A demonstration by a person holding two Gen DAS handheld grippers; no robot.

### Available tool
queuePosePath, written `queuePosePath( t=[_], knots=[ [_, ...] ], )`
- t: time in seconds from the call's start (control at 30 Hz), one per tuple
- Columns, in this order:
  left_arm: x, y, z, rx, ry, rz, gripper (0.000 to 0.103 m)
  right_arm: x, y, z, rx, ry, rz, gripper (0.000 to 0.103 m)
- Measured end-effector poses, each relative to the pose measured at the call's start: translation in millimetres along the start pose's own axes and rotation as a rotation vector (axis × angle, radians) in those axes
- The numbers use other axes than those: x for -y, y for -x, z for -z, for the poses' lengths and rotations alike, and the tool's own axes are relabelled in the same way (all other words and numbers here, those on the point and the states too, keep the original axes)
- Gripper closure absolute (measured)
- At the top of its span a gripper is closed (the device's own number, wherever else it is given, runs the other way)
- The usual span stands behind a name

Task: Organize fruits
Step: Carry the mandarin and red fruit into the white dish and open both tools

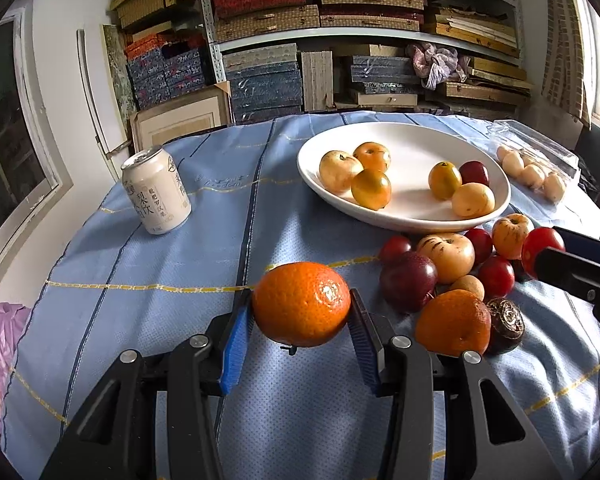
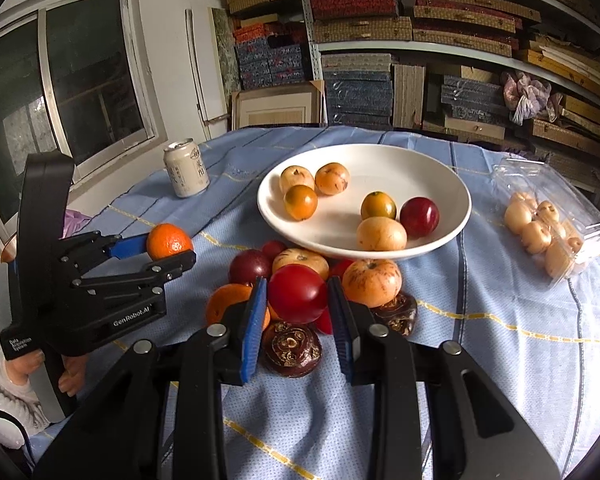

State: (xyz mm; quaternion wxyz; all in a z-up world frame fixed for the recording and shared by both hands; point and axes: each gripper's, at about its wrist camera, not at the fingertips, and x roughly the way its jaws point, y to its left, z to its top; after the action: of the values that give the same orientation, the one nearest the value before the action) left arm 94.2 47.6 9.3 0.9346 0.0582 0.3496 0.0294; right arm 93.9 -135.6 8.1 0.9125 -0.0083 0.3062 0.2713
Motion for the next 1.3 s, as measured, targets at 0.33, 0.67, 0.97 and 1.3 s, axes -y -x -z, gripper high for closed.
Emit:
queuePosePath(
  t=[0.33, 0.67, 0.97, 1.3],
  knots=[
    [6, 22, -5, 0.052, -0.008, -0.013, 0.056, -2, 22, -5, 0.057, -0.002, -0.013, 0.073],
    [3, 52, -48, 0.075, -0.007, 0.011, 0.056, 6, 67, -20, 0.14, -0.012, 0.028, 0.073],
    [12, 76, -124, 0.15, -0.038, 0.0, 0.056, 25, 114, -84, 0.264, -0.01, 0.075, 0.073],
    [48, 4, -163, 0.064, -0.056, 0.053, 0.056, 53, 23, -110, 0.159, -0.061, 0.067, 0.073]
  ],
)
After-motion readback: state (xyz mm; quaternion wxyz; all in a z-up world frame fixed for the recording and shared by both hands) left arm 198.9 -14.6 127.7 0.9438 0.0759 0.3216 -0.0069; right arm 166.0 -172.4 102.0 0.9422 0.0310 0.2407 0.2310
